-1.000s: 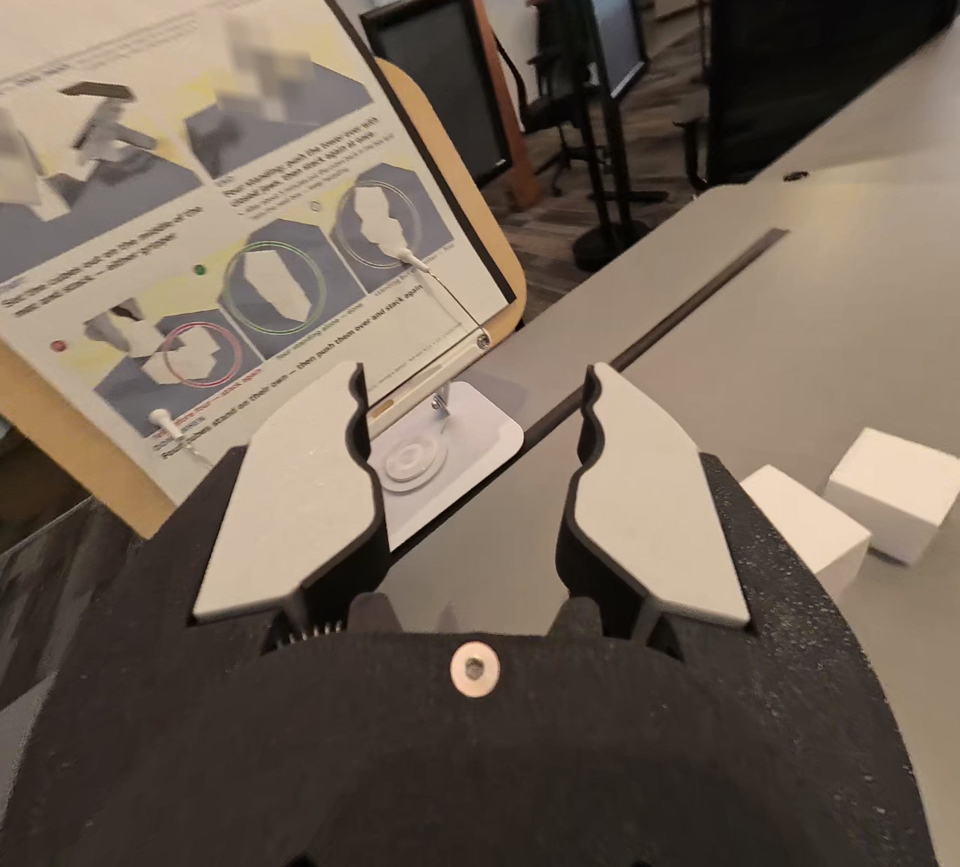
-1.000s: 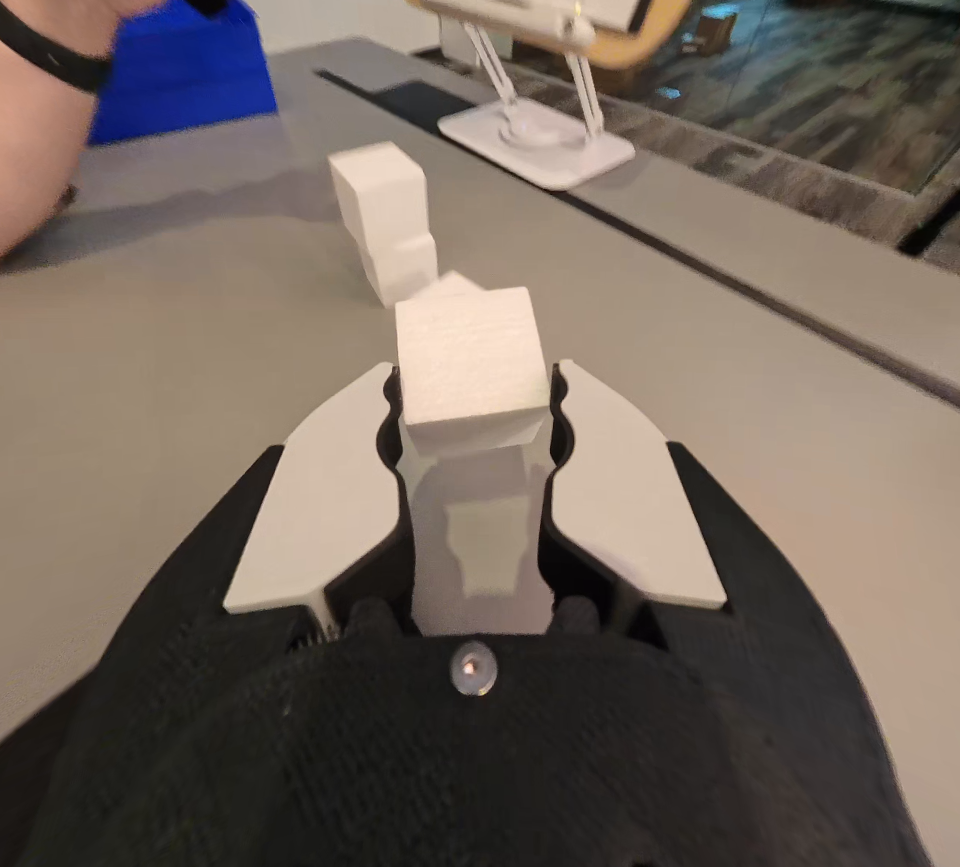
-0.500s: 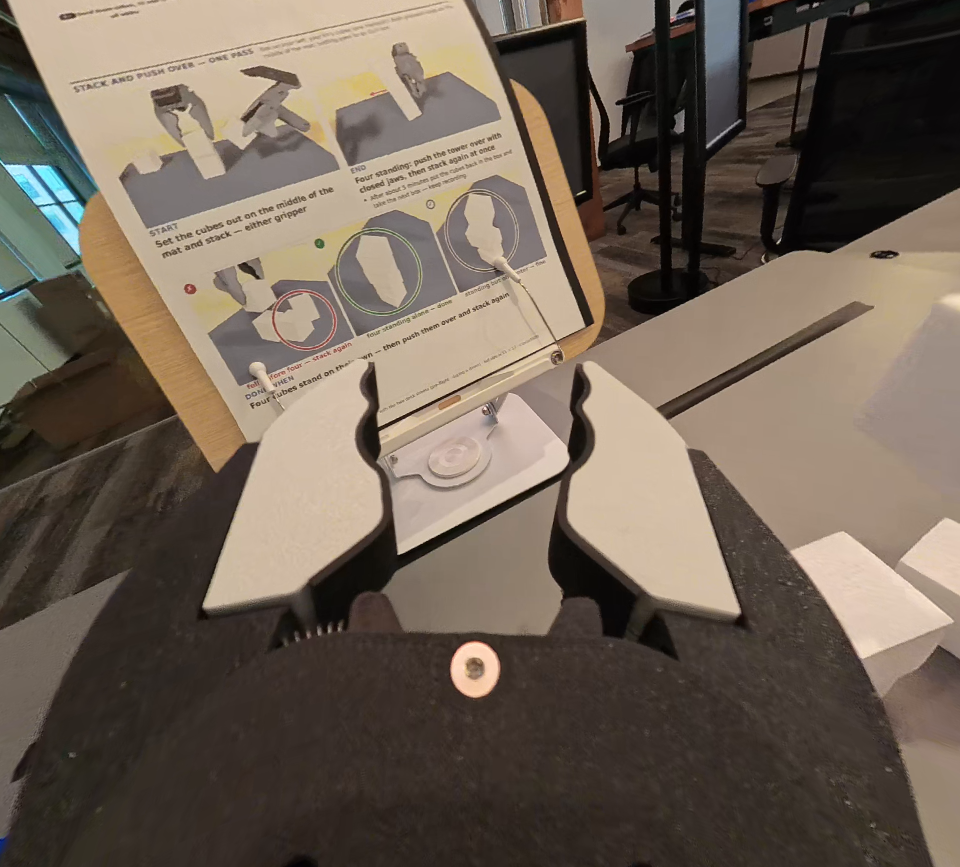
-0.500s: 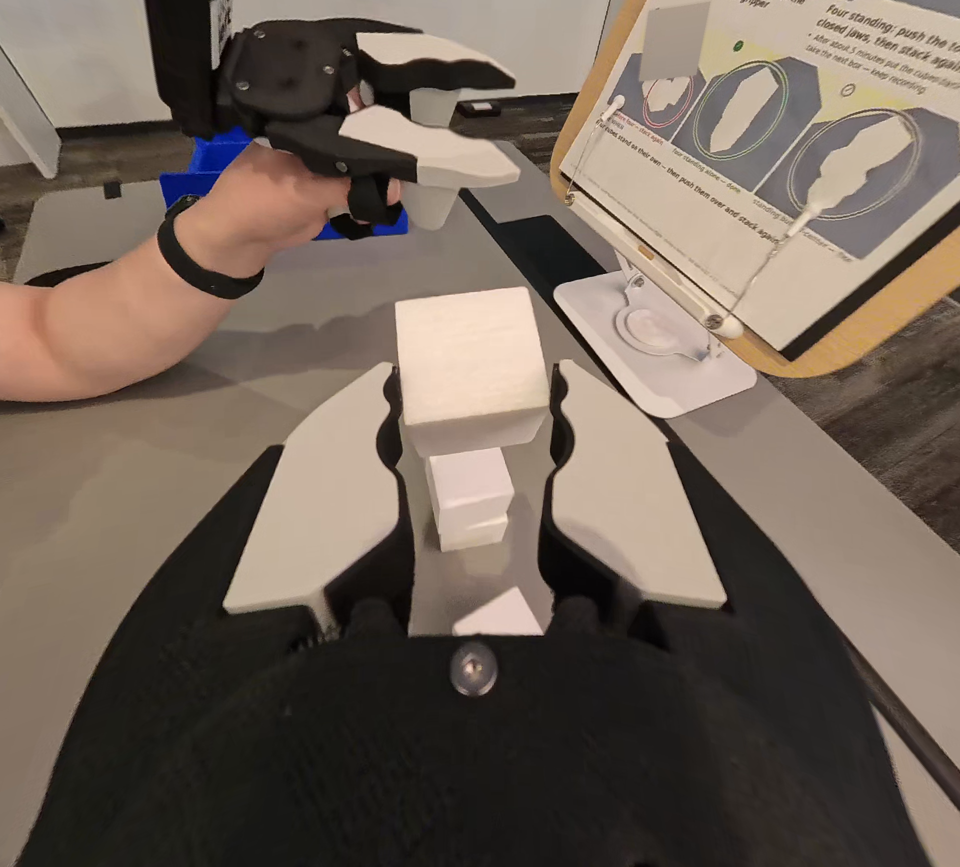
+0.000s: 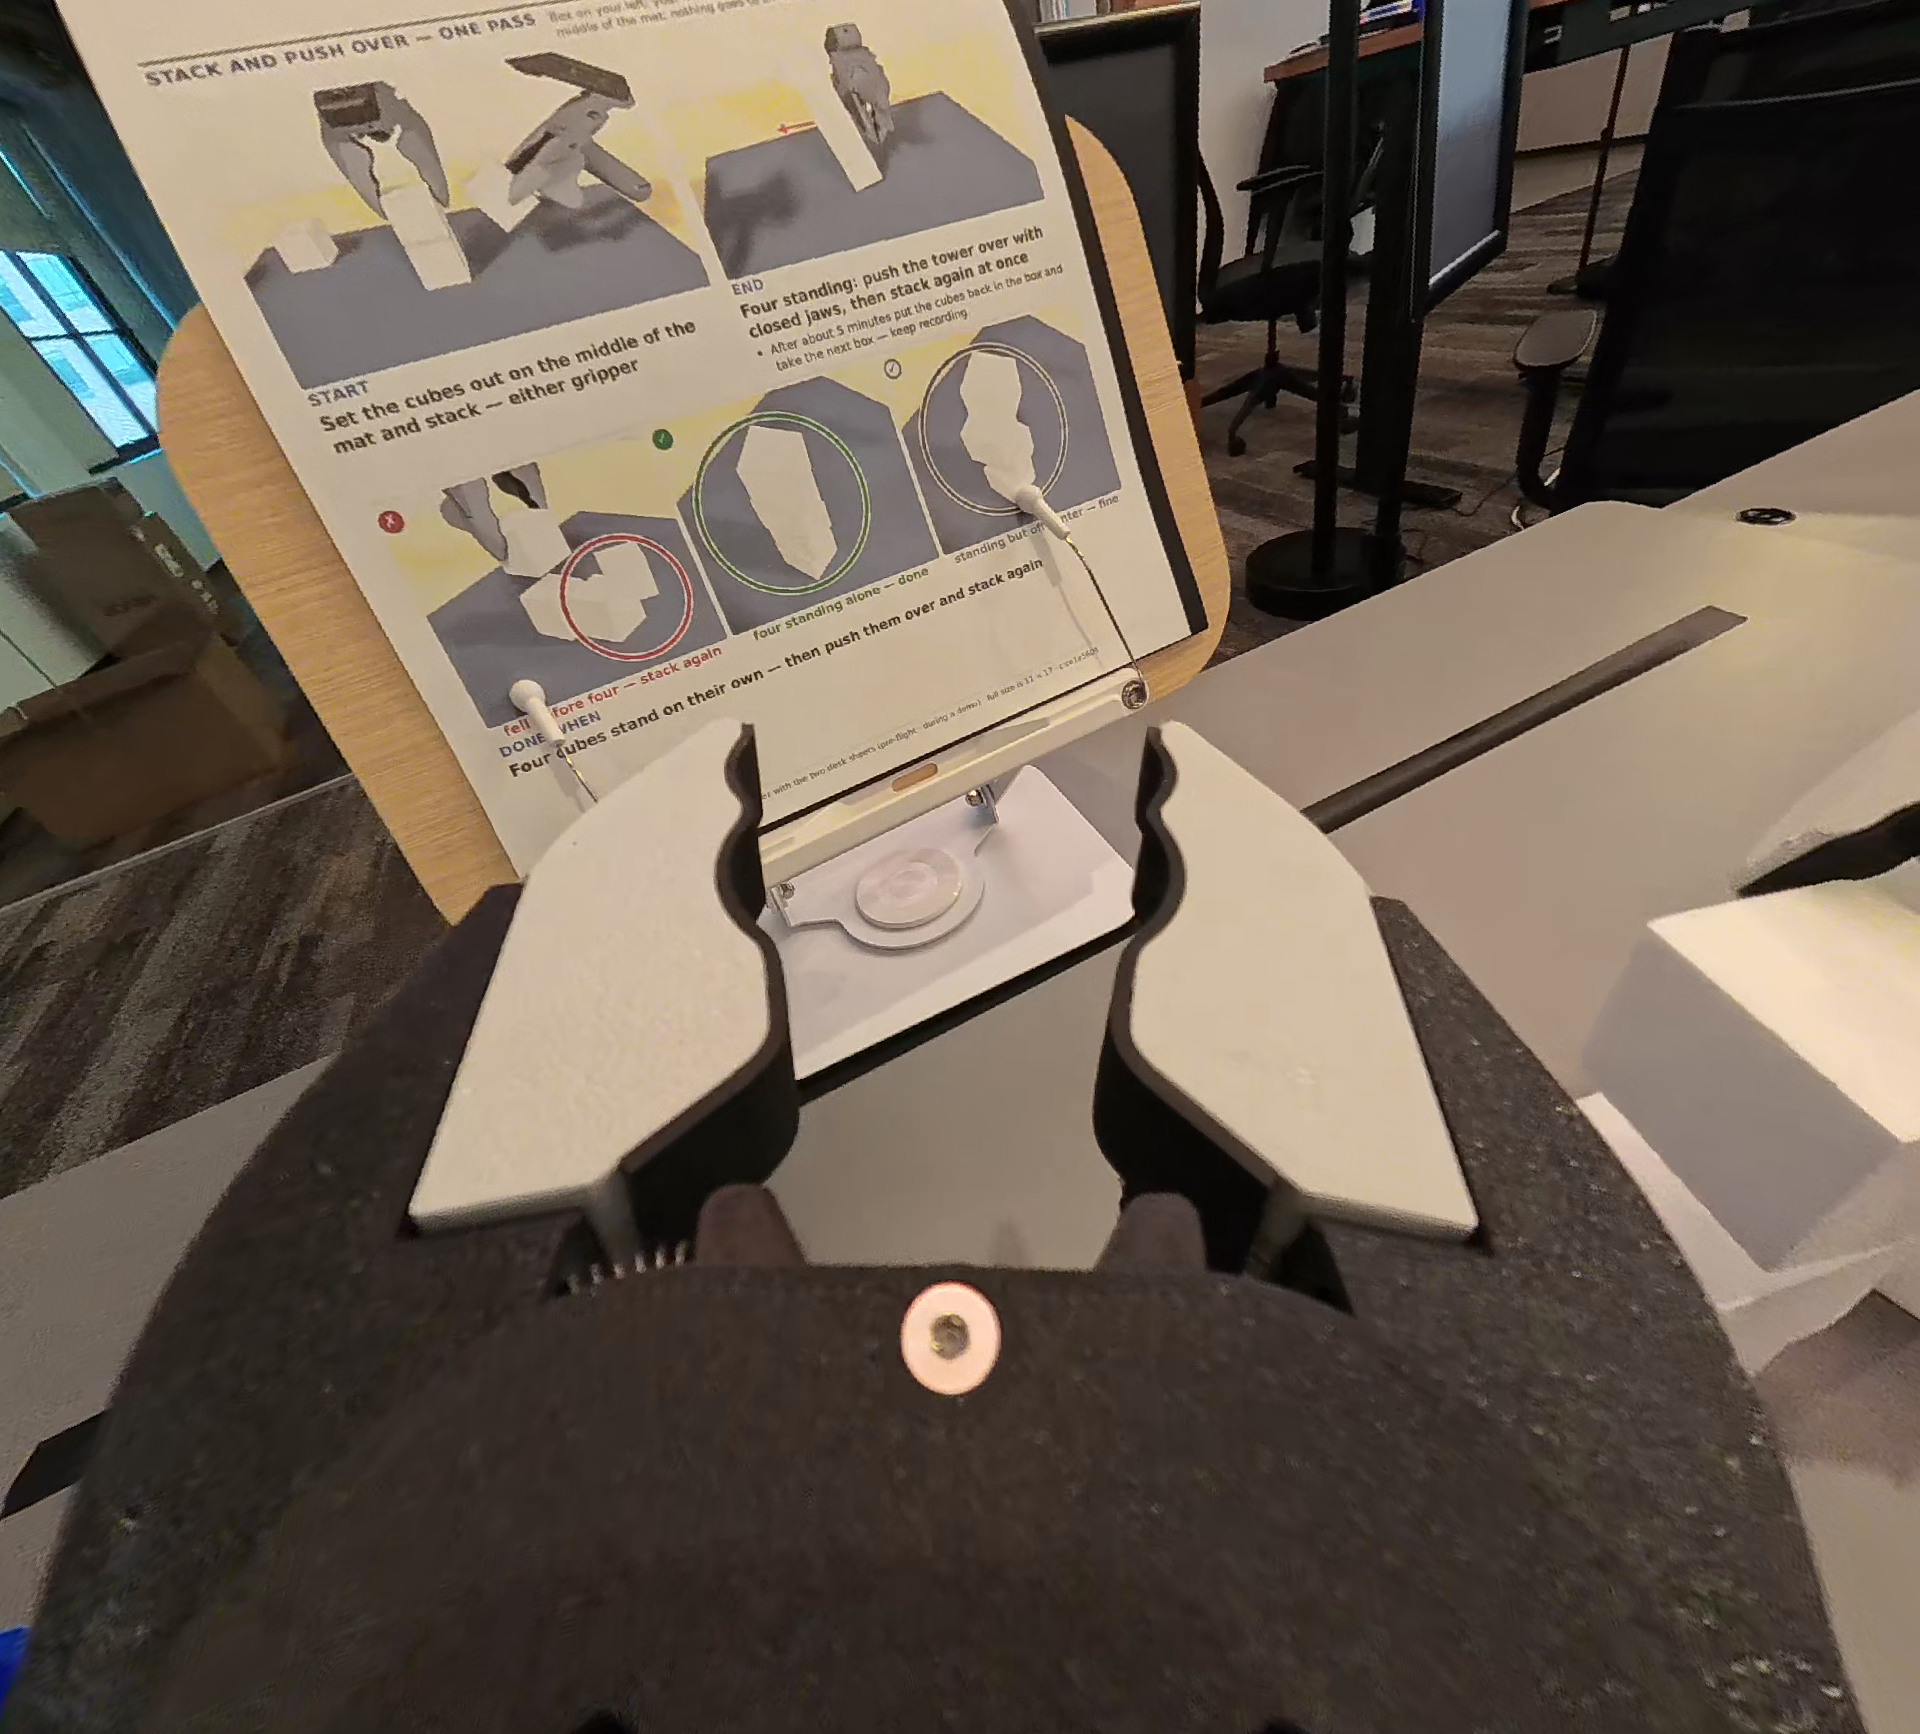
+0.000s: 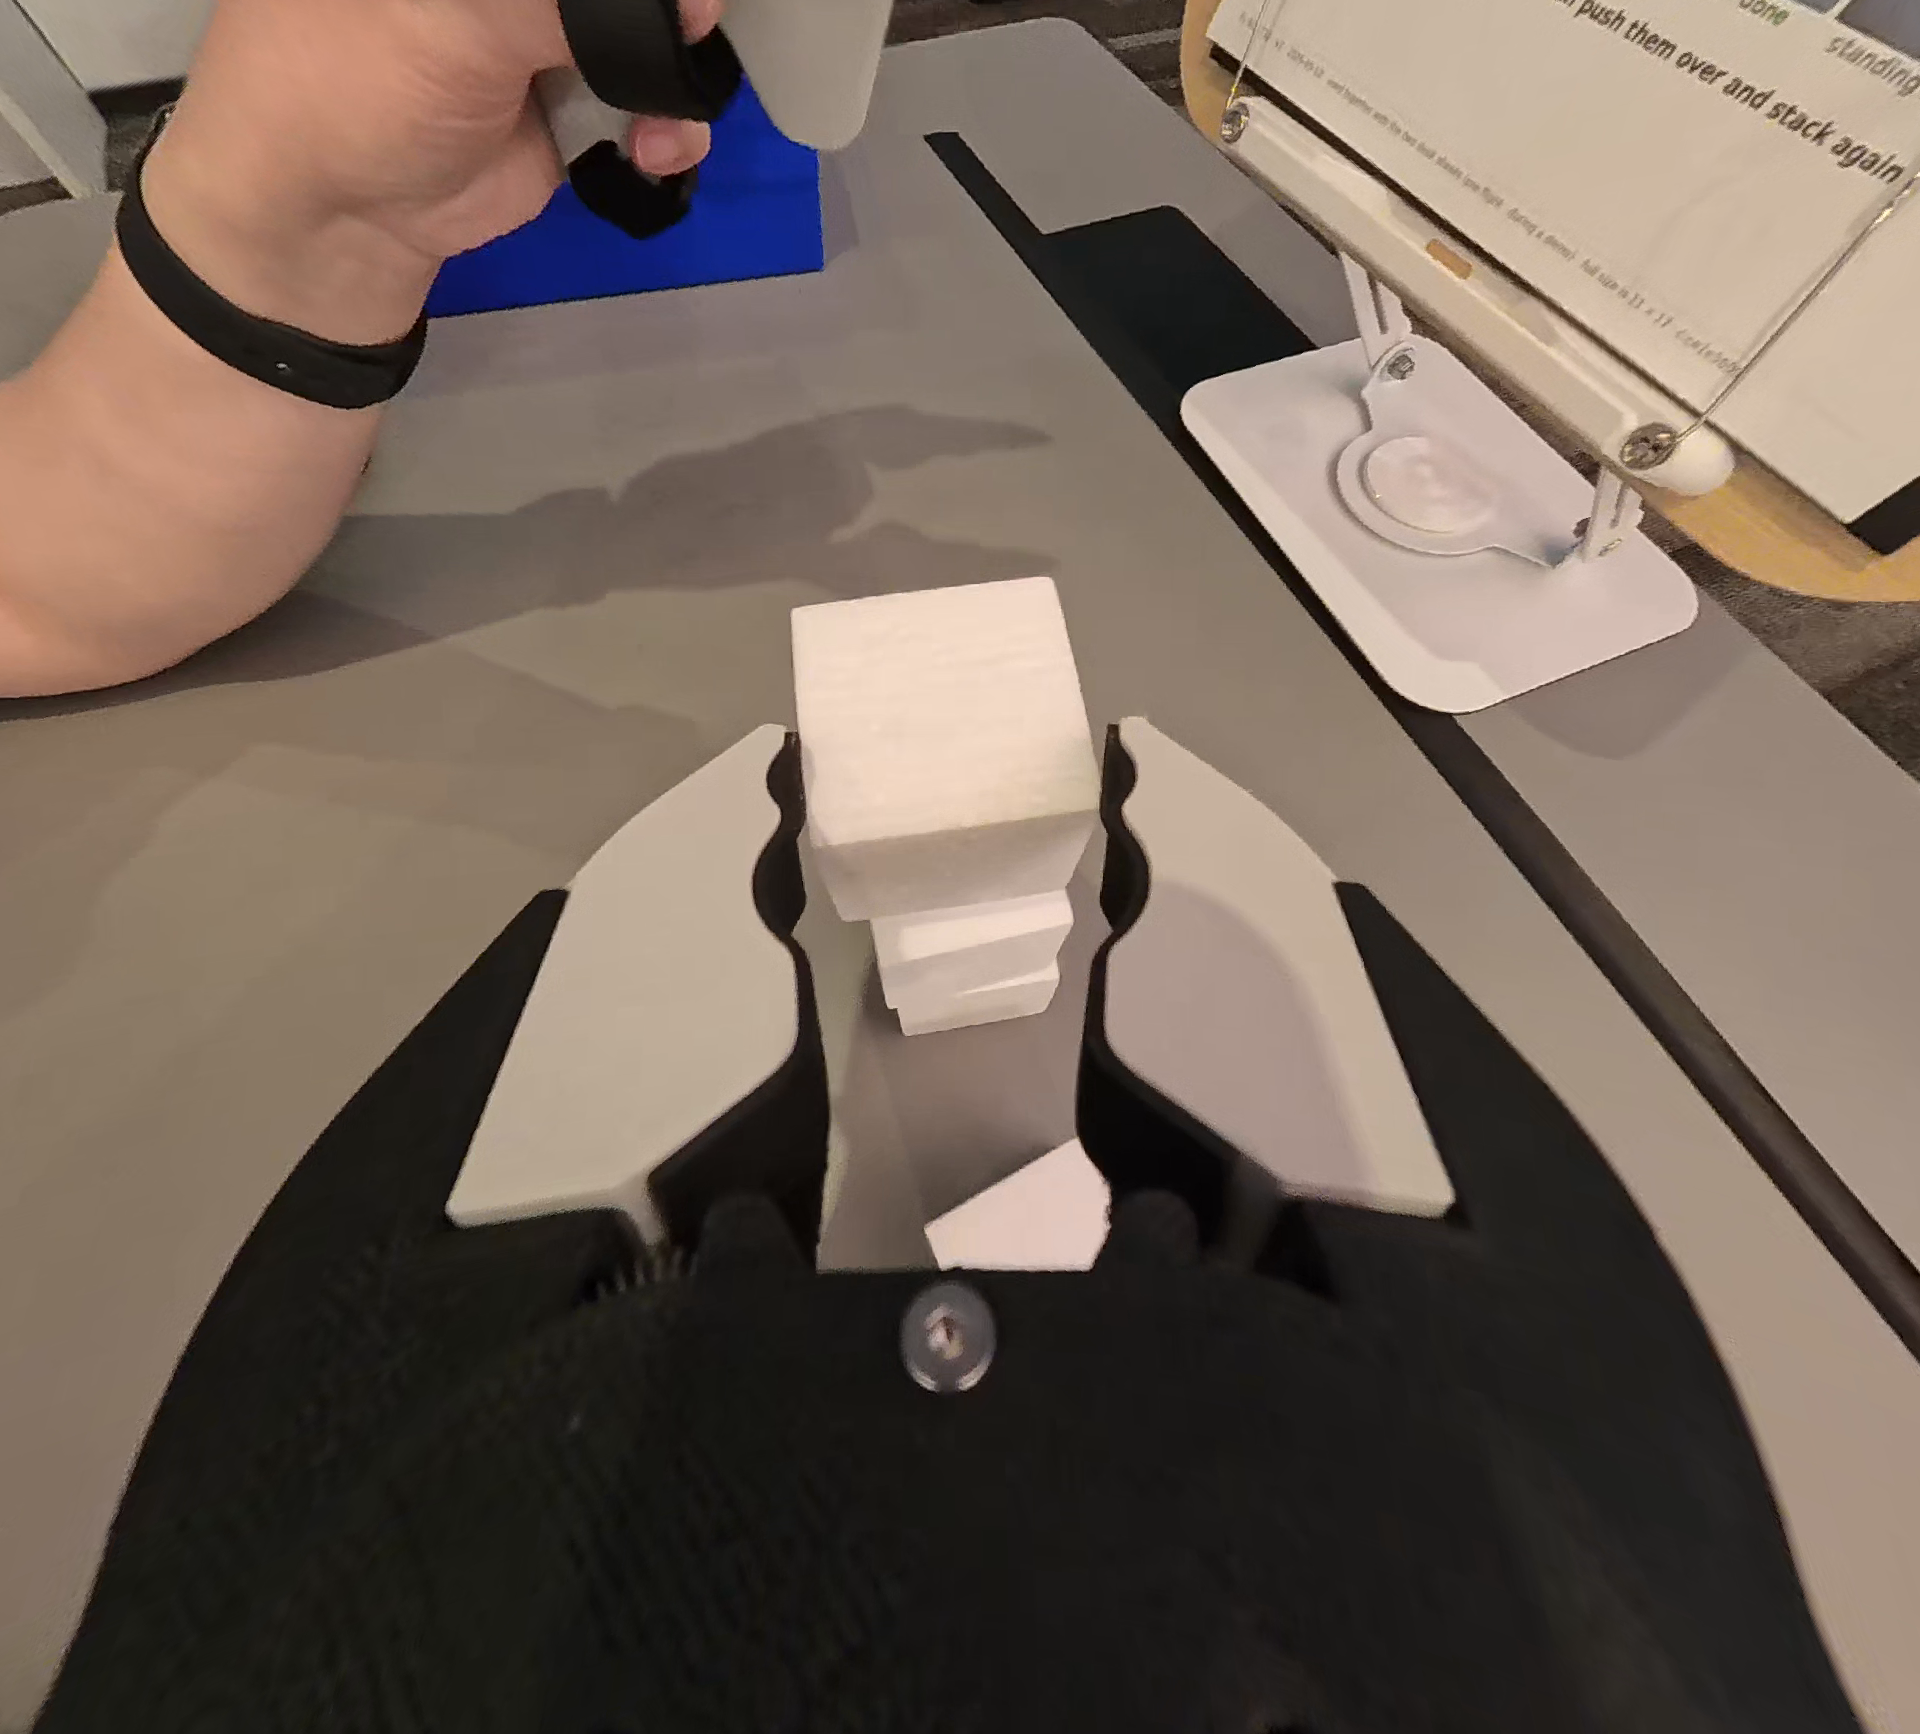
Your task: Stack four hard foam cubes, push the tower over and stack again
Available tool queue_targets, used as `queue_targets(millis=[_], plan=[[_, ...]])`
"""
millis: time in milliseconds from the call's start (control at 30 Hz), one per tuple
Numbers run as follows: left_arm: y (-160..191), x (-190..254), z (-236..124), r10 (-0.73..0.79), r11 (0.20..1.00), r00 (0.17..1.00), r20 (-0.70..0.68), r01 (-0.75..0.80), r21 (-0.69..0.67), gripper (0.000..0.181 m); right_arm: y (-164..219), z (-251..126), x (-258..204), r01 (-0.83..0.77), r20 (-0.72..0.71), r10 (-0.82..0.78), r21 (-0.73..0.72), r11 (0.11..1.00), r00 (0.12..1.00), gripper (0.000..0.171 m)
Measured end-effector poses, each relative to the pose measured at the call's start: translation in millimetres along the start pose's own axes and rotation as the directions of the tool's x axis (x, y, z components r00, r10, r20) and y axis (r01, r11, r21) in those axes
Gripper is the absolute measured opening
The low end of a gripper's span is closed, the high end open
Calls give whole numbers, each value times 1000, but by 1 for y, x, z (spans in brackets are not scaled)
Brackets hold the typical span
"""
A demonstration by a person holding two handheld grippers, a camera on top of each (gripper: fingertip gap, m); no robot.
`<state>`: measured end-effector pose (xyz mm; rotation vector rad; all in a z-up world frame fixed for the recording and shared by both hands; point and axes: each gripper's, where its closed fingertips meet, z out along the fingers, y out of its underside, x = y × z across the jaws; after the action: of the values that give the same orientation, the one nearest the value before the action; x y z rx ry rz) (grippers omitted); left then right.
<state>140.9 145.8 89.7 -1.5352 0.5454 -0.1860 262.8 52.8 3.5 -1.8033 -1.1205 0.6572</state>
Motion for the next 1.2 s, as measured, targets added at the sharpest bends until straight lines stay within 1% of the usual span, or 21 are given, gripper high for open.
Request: queue_targets(millis=[167,467,567,633,700,733,800,900,933,1033,1133,1167,1200], plan=[[2,3,2,6,1000,1000,-9,-6,-9,72,12,7,4,11,4,-11,-40,999,1000,56],[4,8,3,11,1000,999,-35,-11,-21,72,20,14,4,5,32,-4,-49,999,999,57],[5,10,4,20,999,999,-41,-21,-28,73,20,11,3,4,43,-3,-36,999,999,69],[5,10,4,28,999,999,-42,-30,-28,73,18,-3,3,32,33,-32,-6,999,999,77],[6,8,4,35,999,999,-39,-36,-32,73,21,-20,5,52,32,-53,31,998,998,82],[6,8,4,32,999,999,-40,-33,-32,73,30,-27,8,61,41,-62,17,998,997,82],[5,8,3,16,999,999,-51,-18,-29,73,62,-34,16,68,61,-64,-68,995,996,79],[3,10,3,8,1000,998,-64,-10,-25,73,112,-38,29,8,44,1,-189,982,999,76],[3,10,3,13,1000,998,-61,-14,-25,73,121,-36,31,5,35,1,-192,981,999,76],[6,10,4,24,999,998,-61,-27,-36,73,136,-28,28,5,35,0,-164,986,999,76],[9,12,6,32,998,998,-61,-35,-50,73,157,-21,31,-1,25,8,-265,964,1000,77],[11,13,7,37,998,997,-61,-40,-54,73,158,-20,31,0,27,7,-269,963,1000,76],[12,13,7,42,997,997,-60,-46,-58,73,159,-18,29,-1,42,13,-262,965,999,70]])
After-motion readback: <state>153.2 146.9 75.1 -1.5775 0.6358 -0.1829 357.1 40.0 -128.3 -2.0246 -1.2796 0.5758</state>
